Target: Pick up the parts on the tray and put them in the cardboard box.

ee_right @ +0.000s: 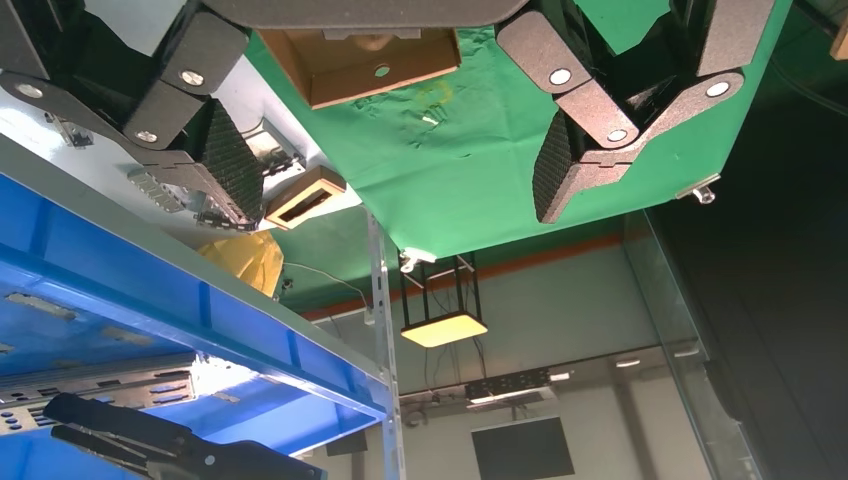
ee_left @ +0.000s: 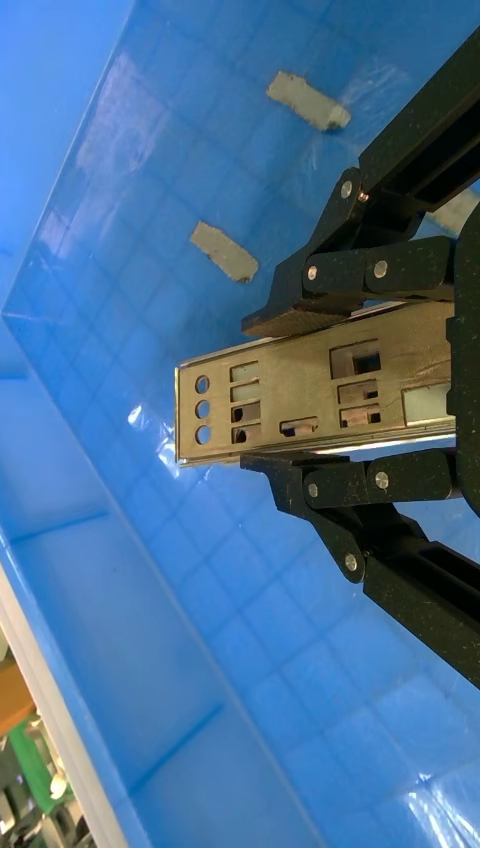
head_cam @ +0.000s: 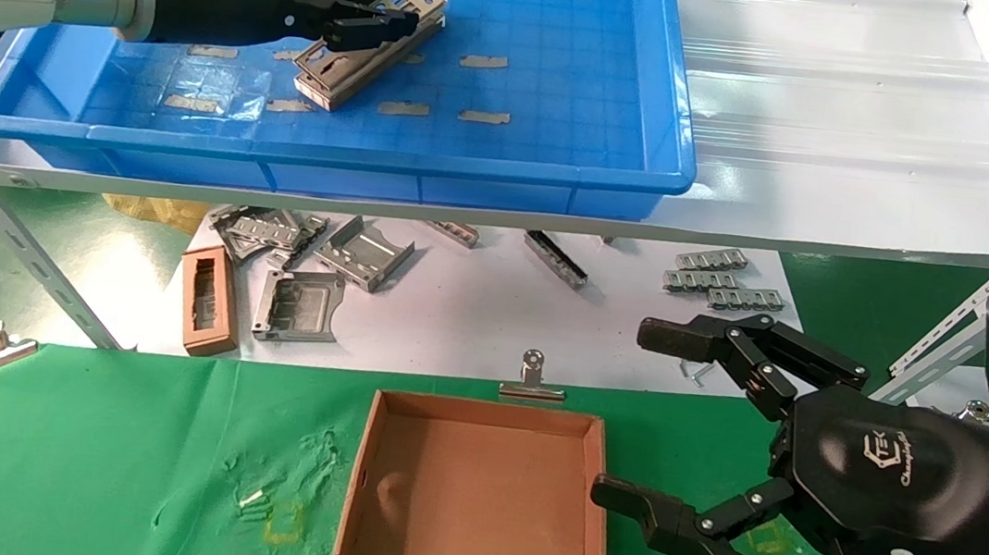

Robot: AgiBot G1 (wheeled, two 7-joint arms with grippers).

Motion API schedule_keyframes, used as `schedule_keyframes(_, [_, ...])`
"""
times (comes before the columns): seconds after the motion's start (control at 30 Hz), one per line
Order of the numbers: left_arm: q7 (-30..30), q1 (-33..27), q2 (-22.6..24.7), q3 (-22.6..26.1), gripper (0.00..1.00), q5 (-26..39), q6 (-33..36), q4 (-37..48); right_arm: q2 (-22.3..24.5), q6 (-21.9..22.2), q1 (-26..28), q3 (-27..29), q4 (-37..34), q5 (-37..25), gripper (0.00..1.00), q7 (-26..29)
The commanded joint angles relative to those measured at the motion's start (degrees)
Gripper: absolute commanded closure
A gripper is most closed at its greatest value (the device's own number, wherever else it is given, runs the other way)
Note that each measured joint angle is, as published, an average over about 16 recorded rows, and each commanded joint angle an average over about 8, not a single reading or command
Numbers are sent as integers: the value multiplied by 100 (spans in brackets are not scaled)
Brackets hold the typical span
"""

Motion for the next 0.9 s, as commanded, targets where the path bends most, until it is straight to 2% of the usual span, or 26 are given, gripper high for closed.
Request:
schedule_keyframes(0.03, [-13, -4, 4, -1, 100, -2, 9, 14, 0, 0, 0, 0, 0, 0, 0, 0])
schedule_keyframes(0.33, [159, -116, -169, -158, 100, -234, 681, -150, 0, 0, 0, 0, 0, 0, 0, 0])
schedule_keyframes(0.7, [629, -114, -552, -295, 100, -483, 2459, -447, 0, 0, 0, 0, 0, 0, 0, 0])
schedule_keyframes(0.9, [934, 143, -692, -200, 100, -589, 3311, -941, 0, 0, 0, 0, 0, 0, 0, 0])
